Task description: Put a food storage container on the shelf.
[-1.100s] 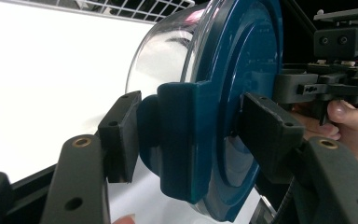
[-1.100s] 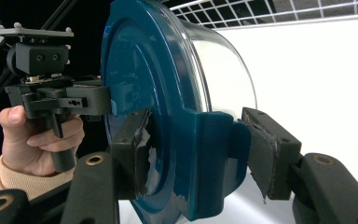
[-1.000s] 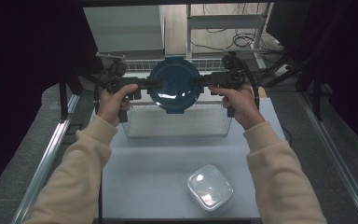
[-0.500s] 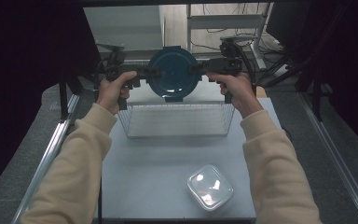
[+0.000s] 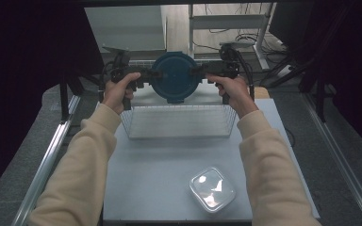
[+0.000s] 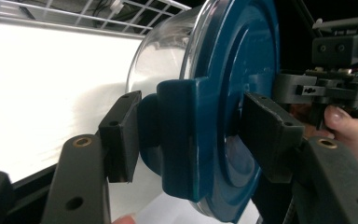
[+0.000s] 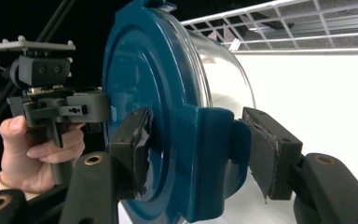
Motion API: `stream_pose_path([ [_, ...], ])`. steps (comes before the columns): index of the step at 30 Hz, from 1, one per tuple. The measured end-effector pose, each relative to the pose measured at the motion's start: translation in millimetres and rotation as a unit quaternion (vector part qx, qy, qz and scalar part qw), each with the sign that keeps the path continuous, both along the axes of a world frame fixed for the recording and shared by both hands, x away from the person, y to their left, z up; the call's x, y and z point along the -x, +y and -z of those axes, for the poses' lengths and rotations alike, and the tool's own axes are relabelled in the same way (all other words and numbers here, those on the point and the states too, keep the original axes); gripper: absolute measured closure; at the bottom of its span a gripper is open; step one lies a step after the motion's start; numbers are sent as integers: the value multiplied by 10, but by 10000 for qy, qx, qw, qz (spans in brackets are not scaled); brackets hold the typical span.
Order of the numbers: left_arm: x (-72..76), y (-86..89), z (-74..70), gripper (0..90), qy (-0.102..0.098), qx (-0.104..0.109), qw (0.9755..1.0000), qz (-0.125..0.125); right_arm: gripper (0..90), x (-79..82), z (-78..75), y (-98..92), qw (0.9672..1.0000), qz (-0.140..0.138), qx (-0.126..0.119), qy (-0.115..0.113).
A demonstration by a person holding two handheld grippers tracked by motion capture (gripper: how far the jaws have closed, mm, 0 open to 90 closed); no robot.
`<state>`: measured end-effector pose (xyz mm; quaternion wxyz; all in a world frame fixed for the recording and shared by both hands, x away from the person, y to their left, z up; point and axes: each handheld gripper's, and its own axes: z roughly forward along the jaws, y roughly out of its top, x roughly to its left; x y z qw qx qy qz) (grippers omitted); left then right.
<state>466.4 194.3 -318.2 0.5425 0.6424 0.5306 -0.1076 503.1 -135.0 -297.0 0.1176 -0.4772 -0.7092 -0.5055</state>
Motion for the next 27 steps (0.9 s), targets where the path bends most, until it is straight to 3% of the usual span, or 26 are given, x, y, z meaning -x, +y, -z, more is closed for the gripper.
stream_pose_path([
  [5,-55,-6,23,404,119,101,9998,-109,425,-65,38,-4,9999,73,-74,124],
  [13,-172,-9,116,391,425,301,9986,-114,406,-189,139,-36,9981,213,-260,513],
  [17,-230,-22,130,381,535,302,9980,-153,395,-259,202,-44,9963,291,-352,733],
  [20,-291,0,207,377,632,505,9966,-165,389,-281,234,-48,9954,351,-386,807],
  [27,-297,-1,235,382,487,581,9969,-209,375,-263,235,-51,9949,386,-359,858],
])
